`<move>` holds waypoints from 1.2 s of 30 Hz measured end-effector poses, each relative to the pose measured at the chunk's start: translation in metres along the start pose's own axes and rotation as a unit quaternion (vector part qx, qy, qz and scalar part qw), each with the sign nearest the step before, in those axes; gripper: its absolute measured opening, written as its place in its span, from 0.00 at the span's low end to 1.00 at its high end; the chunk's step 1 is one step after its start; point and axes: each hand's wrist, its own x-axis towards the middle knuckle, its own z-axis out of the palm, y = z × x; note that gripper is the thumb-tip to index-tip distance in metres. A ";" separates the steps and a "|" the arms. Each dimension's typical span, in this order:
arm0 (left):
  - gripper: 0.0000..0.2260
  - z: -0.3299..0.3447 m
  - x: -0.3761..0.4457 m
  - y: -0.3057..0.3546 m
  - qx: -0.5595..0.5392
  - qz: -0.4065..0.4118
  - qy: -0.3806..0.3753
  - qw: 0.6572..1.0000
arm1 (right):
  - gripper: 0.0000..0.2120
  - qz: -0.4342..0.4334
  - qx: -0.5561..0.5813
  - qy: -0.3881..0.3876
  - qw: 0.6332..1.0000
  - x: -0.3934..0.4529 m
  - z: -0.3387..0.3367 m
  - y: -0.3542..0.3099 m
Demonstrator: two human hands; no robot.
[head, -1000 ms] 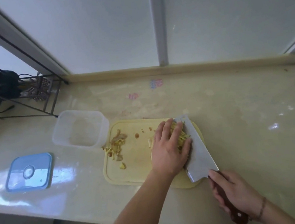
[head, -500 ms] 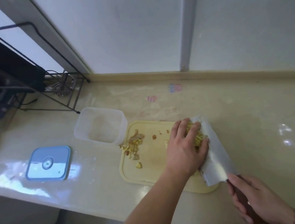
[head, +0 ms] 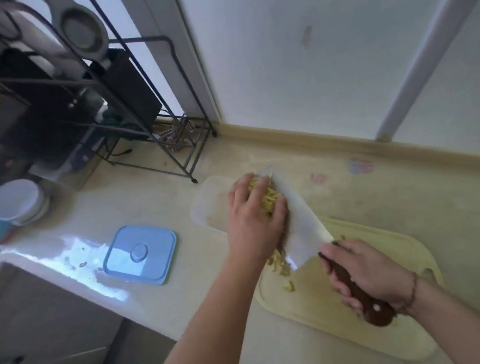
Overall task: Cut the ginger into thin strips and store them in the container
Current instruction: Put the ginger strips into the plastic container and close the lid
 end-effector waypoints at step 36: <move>0.06 -0.008 0.006 -0.051 -0.031 -0.114 0.060 0.991 | 0.24 -0.091 -0.508 0.123 0.848 0.010 0.015 -0.052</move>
